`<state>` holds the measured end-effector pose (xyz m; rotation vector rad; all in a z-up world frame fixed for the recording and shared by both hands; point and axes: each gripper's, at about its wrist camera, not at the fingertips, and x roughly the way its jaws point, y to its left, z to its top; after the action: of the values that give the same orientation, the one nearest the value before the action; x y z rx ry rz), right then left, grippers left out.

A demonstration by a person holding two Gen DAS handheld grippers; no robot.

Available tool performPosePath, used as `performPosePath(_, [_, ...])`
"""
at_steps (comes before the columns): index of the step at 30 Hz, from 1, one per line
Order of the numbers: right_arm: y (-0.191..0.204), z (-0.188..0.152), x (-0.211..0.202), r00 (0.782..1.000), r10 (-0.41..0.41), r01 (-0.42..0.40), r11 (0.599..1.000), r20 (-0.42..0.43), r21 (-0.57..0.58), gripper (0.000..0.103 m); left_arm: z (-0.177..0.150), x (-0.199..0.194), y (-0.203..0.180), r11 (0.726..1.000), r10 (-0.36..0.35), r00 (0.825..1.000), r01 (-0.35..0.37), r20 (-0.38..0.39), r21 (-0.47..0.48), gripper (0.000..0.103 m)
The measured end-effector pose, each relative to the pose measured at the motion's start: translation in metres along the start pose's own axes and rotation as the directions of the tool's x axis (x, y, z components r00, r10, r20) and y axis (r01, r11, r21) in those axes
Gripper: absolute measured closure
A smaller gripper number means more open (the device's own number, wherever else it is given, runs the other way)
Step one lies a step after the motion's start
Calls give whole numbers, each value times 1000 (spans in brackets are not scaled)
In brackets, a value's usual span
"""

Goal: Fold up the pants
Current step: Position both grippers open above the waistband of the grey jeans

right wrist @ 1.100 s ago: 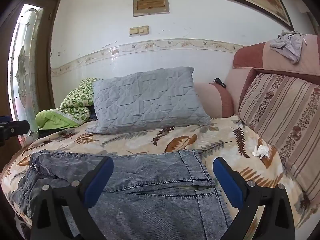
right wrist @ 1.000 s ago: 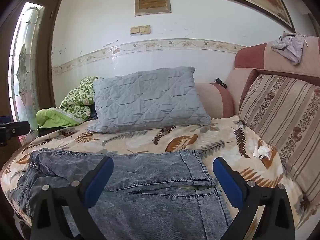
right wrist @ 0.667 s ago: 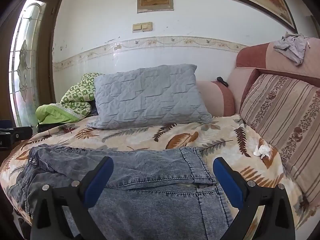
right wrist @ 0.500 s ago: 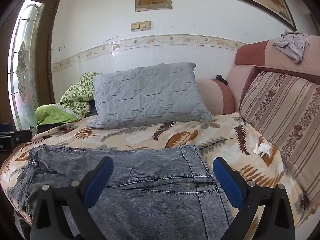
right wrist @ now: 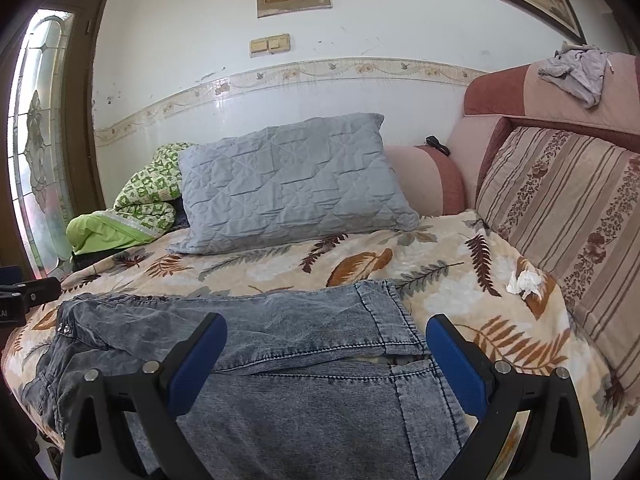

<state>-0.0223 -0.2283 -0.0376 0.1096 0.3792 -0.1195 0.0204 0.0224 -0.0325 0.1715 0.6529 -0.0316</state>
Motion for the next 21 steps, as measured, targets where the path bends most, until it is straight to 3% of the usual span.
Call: performPosePath(21, [3, -5, 12, 999, -11, 10, 1000, -51, -16, 2, -6, 17, 12, 1000, 13, 1000, -14, -26, -20, 0])
